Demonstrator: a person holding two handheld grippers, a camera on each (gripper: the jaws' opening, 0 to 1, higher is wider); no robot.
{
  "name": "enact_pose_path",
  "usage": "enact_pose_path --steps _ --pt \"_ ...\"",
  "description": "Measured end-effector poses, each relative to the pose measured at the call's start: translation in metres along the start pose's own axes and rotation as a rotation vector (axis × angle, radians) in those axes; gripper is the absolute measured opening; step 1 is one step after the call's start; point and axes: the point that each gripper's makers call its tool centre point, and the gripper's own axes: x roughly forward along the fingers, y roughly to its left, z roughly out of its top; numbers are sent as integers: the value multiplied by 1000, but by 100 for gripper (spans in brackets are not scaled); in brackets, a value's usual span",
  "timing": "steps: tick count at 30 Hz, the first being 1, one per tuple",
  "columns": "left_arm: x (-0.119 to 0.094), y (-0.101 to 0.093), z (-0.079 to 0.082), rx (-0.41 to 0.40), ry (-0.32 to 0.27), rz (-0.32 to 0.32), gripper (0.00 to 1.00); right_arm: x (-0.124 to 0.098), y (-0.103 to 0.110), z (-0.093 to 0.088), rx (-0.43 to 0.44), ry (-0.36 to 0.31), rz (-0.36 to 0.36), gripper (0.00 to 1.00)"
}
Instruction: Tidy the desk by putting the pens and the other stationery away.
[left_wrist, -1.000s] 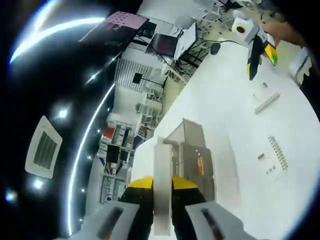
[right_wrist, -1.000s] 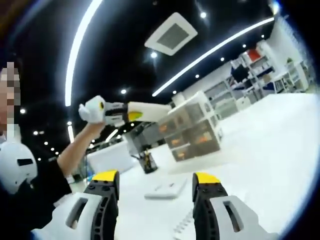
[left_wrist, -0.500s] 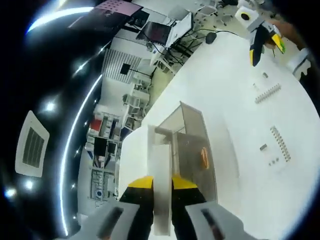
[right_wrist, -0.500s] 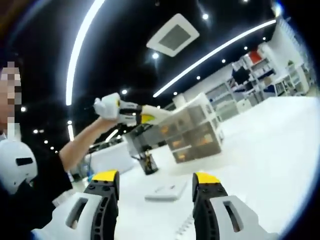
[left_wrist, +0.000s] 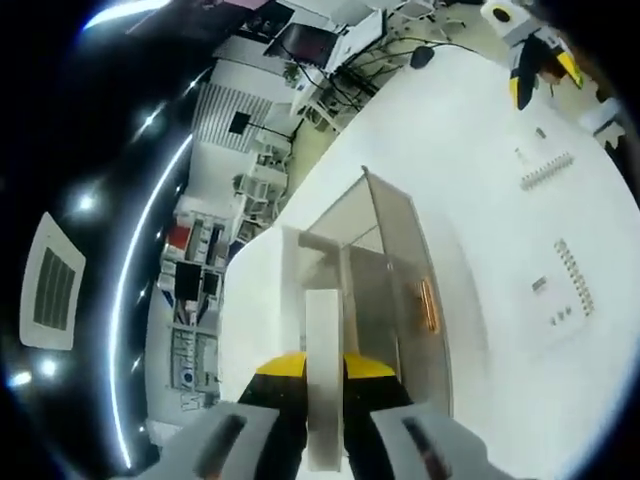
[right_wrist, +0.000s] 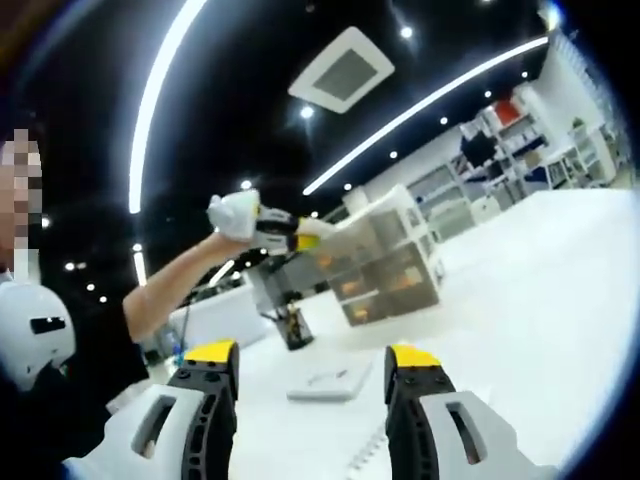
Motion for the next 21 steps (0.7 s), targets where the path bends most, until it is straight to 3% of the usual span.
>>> enact_pose_path --steps 14,21 --pt "17 2 -1 15 36 28 11 0 -5 -2 17 5 -4 55" --pt "25 7 3 -41 53 61 11 0 -2 -4 12 20 6 55"
